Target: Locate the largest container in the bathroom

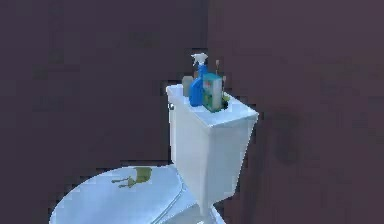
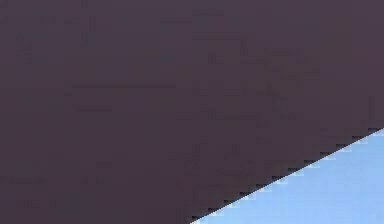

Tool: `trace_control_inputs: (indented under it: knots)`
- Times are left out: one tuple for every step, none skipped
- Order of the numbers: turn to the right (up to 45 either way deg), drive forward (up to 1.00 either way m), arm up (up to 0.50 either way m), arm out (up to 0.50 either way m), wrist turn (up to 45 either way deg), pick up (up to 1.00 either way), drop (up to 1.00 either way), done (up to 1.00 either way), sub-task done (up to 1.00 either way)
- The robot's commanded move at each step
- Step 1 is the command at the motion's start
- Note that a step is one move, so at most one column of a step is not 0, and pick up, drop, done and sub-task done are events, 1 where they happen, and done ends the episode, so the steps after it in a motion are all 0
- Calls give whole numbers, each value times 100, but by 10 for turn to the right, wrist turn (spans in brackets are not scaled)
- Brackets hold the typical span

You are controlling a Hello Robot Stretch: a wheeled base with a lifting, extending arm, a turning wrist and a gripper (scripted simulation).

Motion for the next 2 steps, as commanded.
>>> trace_control_inputs:
  knots:
    - [-450, 0, 0, 0, 0, 0, 0, 0, 0]
    - [-450, 0, 0, 0, 0, 0, 0, 0, 0]
